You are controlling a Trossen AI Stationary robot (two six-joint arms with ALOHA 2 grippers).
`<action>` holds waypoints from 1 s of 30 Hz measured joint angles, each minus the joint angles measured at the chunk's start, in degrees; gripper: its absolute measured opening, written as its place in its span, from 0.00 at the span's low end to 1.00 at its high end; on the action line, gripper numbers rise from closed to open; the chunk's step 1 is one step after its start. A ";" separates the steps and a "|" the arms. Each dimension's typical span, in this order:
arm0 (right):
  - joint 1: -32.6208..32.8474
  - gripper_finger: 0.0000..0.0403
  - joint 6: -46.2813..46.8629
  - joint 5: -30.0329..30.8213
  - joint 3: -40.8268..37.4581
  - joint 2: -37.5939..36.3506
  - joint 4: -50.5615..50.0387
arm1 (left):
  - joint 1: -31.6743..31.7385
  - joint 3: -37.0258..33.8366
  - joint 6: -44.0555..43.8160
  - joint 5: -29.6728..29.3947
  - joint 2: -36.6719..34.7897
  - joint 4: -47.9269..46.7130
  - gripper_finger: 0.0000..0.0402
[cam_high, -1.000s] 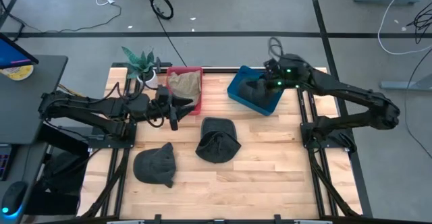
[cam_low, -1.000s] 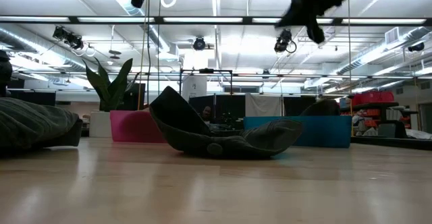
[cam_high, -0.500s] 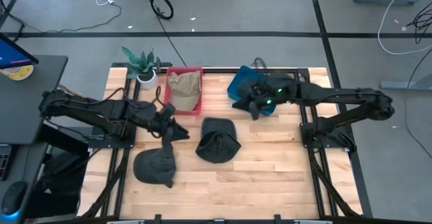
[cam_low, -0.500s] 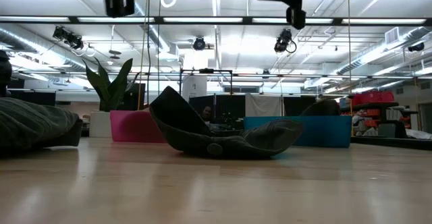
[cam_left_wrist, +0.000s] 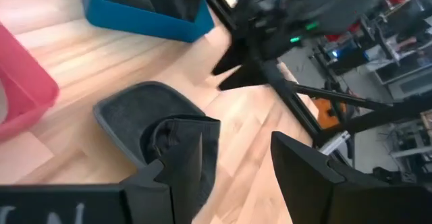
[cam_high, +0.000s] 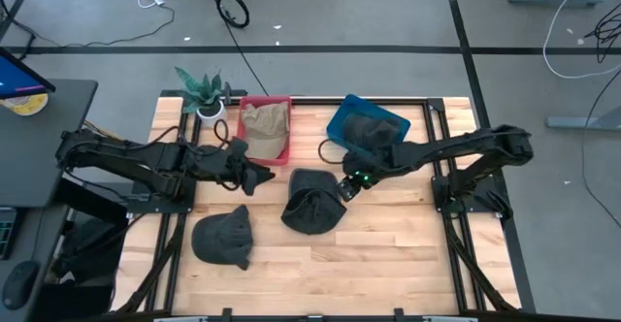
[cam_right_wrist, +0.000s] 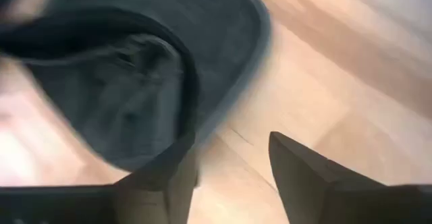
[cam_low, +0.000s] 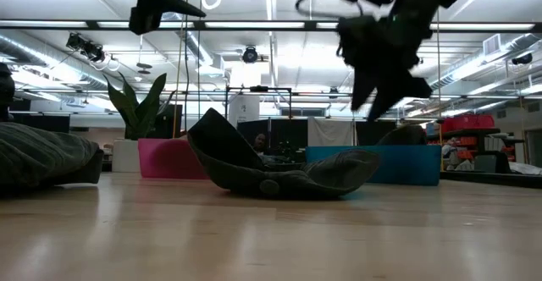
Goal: Pick & Place hat
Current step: Put the top black cap into the blue bin
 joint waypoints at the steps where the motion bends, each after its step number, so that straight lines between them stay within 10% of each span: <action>1: 0.00 0.48 0.52 -0.21 -0.31 1.10 -0.11 | 0.17 0.00 0.01 0.04 0.00 0.27 0.45; 15: -0.06 0.64 6.92 -2.98 -1.79 8.00 9.69 | 0.08 0.00 3.08 0.03 0.02 0.52 0.45; 30: 0.00 0.57 11.80 -4.00 -1.83 16.20 20.37 | 0.08 0.00 6.70 0.04 0.02 0.56 0.45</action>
